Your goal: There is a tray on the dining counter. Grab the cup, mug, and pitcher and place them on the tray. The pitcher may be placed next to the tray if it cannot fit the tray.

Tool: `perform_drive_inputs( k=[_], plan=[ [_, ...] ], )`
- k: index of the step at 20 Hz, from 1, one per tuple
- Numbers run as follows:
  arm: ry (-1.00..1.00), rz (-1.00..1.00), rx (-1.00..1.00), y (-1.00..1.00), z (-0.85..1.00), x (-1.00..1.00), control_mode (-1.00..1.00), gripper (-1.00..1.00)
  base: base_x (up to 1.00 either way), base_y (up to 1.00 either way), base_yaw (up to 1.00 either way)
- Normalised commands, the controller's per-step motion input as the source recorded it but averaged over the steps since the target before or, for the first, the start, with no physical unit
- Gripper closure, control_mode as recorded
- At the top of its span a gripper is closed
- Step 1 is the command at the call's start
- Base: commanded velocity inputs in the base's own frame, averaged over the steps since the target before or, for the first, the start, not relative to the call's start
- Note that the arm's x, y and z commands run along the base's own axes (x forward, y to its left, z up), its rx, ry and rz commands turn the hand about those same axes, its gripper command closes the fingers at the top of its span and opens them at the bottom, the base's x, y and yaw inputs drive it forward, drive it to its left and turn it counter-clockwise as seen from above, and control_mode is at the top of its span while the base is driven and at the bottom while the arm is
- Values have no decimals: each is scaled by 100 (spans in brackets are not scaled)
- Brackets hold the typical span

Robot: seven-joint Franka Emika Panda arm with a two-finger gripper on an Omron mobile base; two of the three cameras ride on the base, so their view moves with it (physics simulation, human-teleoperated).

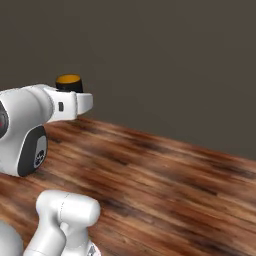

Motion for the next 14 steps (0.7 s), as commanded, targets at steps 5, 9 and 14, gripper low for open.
perform_drive_inputs(
  k=[5,9,14],
  plan=[
    [0,0,0,0,0,0,100,100,100,-1,55],
    [0,0,0,0,0,0,100,100,100,-9,58],
    [0,0,0,0,0,0,100,100,100,-14,59]
  ],
)
